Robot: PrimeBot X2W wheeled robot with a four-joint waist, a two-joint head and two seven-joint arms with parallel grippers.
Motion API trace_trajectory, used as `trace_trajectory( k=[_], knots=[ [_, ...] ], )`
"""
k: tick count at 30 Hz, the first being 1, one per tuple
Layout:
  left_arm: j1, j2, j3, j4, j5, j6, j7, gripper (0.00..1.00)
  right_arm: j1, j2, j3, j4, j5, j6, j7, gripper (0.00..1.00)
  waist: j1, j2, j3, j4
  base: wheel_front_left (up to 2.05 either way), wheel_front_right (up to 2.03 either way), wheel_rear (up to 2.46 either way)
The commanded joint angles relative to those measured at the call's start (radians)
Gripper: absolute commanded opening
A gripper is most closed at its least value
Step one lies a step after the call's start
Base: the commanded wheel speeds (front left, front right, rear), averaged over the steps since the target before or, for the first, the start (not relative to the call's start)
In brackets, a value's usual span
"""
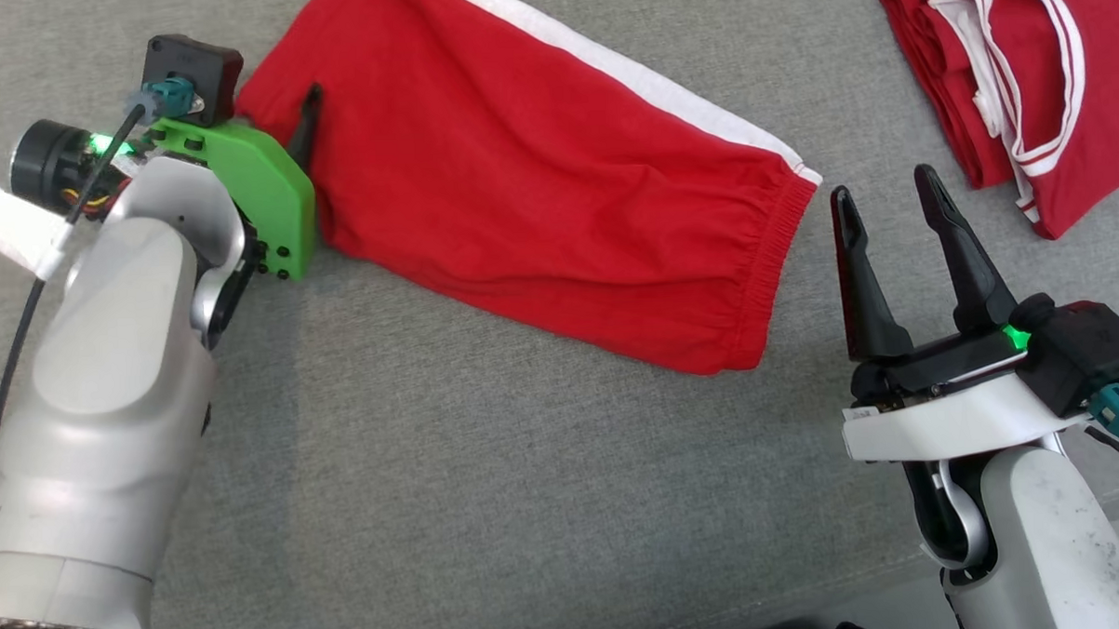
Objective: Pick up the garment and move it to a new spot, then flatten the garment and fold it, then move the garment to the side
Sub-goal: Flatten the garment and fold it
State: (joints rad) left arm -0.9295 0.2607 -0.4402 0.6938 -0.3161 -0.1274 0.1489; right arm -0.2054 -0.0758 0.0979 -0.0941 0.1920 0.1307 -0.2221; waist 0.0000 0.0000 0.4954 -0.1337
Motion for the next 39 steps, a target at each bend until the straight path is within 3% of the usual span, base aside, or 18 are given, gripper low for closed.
trace_trajectory(
  k=[1,5,6,7,8,13,19,27,36,37,38,39],
  knots=[
    [-0.029,0.015,-0.015,0.042,0.011,-0.002,0.013,1.00,-0.011,0.004,0.001,0.007,0.010,0.000,-0.010,1.00,0.0000,0.0000,0.036,-0.040,0.00,0.00,0.00],
    [-0.052,0.018,-0.070,0.177,0.010,-0.003,0.106,1.00,-0.015,0.010,0.003,0.024,0.018,0.000,-0.019,1.00,0.0000,0.0000,0.034,-0.045,0.00,0.00,0.00],
    [-0.054,0.012,-0.079,0.201,-0.006,-0.003,0.125,0.45,-0.017,0.011,0.002,0.028,0.020,0.000,-0.019,1.00,0.0000,0.0000,0.032,-0.045,0.00,0.00,0.00],
    [-0.053,0.010,-0.088,0.221,-0.010,-0.003,0.148,0.05,-0.018,0.012,0.001,0.031,0.018,0.000,-0.020,1.00,0.0000,0.0000,0.030,-0.044,0.00,0.00,0.00],
    [-0.048,0.002,-0.112,0.240,-0.021,-0.003,0.182,0.00,-0.020,0.013,0.001,0.034,0.017,0.000,-0.021,1.00,0.0000,0.0000,0.027,-0.042,0.00,0.00,0.00],
    [-0.024,0.004,-0.181,0.240,-0.084,-0.005,0.232,0.00,-0.023,0.014,-0.003,0.037,0.009,0.000,-0.025,1.00,0.0000,0.0000,0.010,-0.024,0.00,0.00,0.00],
    [0.035,0.028,-0.178,0.208,-0.114,0.009,0.141,0.00,-0.006,0.007,-0.014,0.028,0.000,0.000,-0.018,1.00,0.0000,0.0000,-0.032,0.017,0.00,0.00,0.00],
    [0.295,0.039,-0.093,0.054,-0.199,0.122,-0.030,0.00,0.054,-0.009,-0.037,0.018,0.008,0.000,0.013,1.00,0.0000,0.0000,-0.137,0.084,0.00,0.00,0.00],
    [0.582,0.053,-0.010,-0.250,-0.276,0.263,-0.105,0.00,0.116,-0.025,-0.066,-0.024,0.011,0.000,0.050,1.00,0.0000,0.0000,-0.203,0.112,0.00,0.00,0.00],
    [0.600,0.056,-0.004,-0.287,-0.272,0.277,-0.122,0.18,0.123,-0.029,-0.069,-0.027,0.005,0.000,0.056,1.00,0.0000,0.0000,-0.208,0.115,0.00,0.00,0.00],
    [0.615,0.058,-0.003,-0.317,-0.268,0.284,-0.132,0.47,0.126,-0.043,-0.070,-0.033,-0.021,0.000,0.057,1.00,0.0000,0.0000,-0.213,0.117,0.00,0.00,0.00],
    [0.627,0.056,0.002,-0.348,-0.268,0.290,-0.150,1.00,0.129,-0.042,-0.070,-0.037,-0.021,0.000,0.061,1.00,0.0000,0.0000,-0.216,0.119,0.00,0.00,0.00]
  ],
)
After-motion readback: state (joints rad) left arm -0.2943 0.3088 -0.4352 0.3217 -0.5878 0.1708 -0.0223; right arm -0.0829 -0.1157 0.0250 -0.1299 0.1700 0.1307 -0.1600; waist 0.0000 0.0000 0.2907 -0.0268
